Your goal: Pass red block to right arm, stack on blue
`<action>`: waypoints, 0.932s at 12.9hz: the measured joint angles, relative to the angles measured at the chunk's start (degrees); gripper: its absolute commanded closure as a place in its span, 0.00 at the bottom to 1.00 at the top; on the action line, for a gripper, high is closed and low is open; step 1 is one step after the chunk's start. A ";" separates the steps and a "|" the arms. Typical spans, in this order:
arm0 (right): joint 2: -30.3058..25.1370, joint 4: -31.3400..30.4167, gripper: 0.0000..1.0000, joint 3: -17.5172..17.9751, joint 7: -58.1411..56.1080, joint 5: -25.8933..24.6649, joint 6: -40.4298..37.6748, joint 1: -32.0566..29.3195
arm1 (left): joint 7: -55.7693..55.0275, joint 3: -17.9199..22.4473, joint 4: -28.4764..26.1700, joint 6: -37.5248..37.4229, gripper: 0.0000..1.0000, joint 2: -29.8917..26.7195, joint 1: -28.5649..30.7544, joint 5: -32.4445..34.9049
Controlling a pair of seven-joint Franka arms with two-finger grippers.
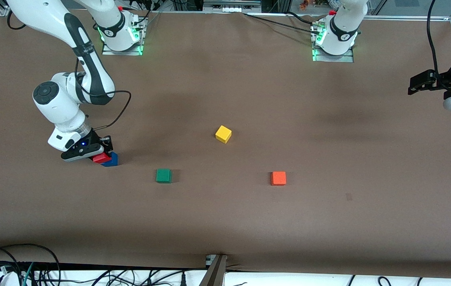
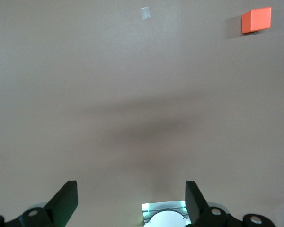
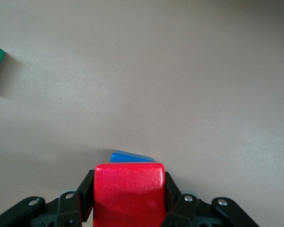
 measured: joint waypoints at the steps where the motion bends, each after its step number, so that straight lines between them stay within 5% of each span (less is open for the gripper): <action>1: 0.00 -0.21 1.00 0.01 -0.02 0.00 0.18 0.04 | 0.00 3.08 0.18 0.01 0.00 -0.01 -3.35 0.00; 6: 0.18 -0.94 1.00 0.04 -0.14 0.00 1.51 0.11 | 0.00 34.88 0.60 0.07 0.00 -0.12 -34.63 -0.24; 12: 1.42 -1.10 0.99 0.06 -0.30 0.00 3.86 0.45 | -0.02 39.28 0.46 -0.04 0.00 0.01 -36.85 -2.39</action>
